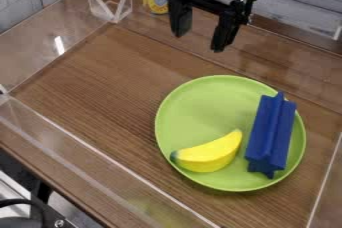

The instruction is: Remove the banana from inside the green plate and put it on the table

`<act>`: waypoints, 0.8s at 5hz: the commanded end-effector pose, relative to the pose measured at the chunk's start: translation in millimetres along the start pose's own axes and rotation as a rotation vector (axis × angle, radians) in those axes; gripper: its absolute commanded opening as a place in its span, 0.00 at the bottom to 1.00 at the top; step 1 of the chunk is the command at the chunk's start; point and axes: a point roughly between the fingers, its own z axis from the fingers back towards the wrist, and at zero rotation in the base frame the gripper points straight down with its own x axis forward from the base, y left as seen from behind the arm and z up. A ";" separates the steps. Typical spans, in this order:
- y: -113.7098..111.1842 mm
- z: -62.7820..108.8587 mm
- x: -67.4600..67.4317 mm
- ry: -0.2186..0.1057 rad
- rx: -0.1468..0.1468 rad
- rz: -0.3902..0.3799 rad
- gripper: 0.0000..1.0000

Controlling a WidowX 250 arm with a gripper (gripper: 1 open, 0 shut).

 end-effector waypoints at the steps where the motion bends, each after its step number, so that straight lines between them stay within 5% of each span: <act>1: -12.9 -4.0 -18.6 -0.007 -0.002 -0.035 1.00; 2: -32.0 -9.5 -45.8 -0.041 0.001 -0.113 1.00; 4: -56.5 -30.6 -73.4 -0.113 0.011 -0.227 1.00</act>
